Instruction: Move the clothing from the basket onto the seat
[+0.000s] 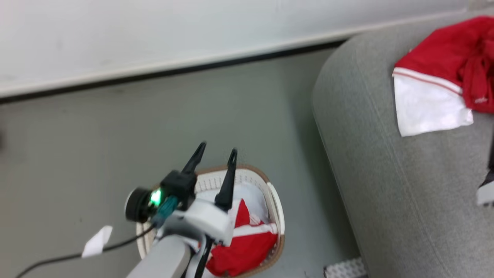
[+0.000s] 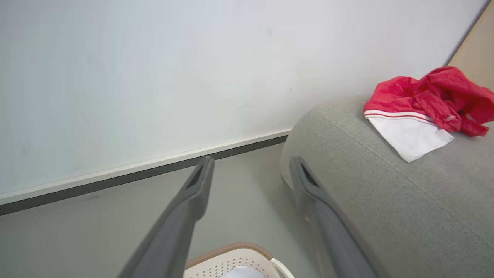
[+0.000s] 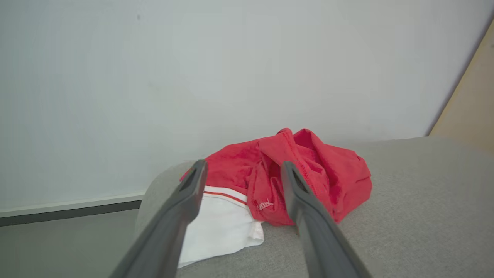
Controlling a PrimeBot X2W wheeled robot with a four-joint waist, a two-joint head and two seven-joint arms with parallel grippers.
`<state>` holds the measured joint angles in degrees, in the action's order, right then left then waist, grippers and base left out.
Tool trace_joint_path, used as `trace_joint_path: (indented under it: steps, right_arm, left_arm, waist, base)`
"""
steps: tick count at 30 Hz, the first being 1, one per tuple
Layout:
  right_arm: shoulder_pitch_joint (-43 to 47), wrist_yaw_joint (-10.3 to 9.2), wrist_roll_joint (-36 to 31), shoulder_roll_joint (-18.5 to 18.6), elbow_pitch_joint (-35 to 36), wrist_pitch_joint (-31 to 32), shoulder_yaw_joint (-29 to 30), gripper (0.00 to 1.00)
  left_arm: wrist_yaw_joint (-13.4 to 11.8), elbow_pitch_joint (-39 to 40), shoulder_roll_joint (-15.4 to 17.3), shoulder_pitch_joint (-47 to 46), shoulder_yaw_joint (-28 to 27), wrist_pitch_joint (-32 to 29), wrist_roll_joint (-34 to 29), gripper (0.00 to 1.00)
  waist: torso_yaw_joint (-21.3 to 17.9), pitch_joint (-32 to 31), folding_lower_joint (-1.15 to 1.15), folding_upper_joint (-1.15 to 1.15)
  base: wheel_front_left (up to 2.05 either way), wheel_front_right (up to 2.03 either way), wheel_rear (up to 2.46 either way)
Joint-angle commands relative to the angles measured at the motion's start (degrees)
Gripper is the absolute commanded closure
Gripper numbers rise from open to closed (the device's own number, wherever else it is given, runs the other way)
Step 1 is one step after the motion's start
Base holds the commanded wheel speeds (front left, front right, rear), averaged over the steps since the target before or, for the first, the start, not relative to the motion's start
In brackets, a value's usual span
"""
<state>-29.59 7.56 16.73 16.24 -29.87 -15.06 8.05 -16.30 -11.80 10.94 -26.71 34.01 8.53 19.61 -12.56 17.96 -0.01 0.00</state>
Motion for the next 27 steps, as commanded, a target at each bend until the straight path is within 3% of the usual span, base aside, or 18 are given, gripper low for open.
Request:
trace_joint_path:
  steps: [1, 7, 16, 27]
  right_arm:
    - [2.9, -0.14, -1.0, -0.8, 1.6, -0.1, -0.4, 0.0]
    - [12.0, -0.13, -3.2, -5.4, 4.9, -0.1, -3.3, 0.0]
    - [20.5, -0.14, -6.5, -10.5, 4.4, -0.1, -6.9, 0.0]
    - [25.2, -0.14, -7.4, -13.2, 2.4, -0.1, -10.3, 0.0]
  left_arm:
    - [-0.3, -0.2, 0.8, 2.7, -0.7, 1.5, 1.4, 0.0]
    - [-1.4, -2.3, 2.7, 11.2, -3.1, 4.5, 4.1, 0.0]
    - [-1.9, -2.9, 4.3, 20.8, -8.0, 6.7, 5.9, 0.0]
    - [-0.9, 0.8, 1.4, 29.2, -15.2, 6.6, 2.0, 0.0]
  waist:
    - [2.5, -6.1, 0.01, 0.0]
    - [5.3, -13.8, 0.01, 0.0]
    - [6.9, -18.2, 0.01, 0.0]
    - [7.5, -20.2, 0.01, 0.0]
  base:
    - [0.0, 0.0, 0.0]
    - [0.0, 0.0, 0.0]
    - [0.0, 0.0, 0.0]
    - [0.0, 0.0, 0.0]
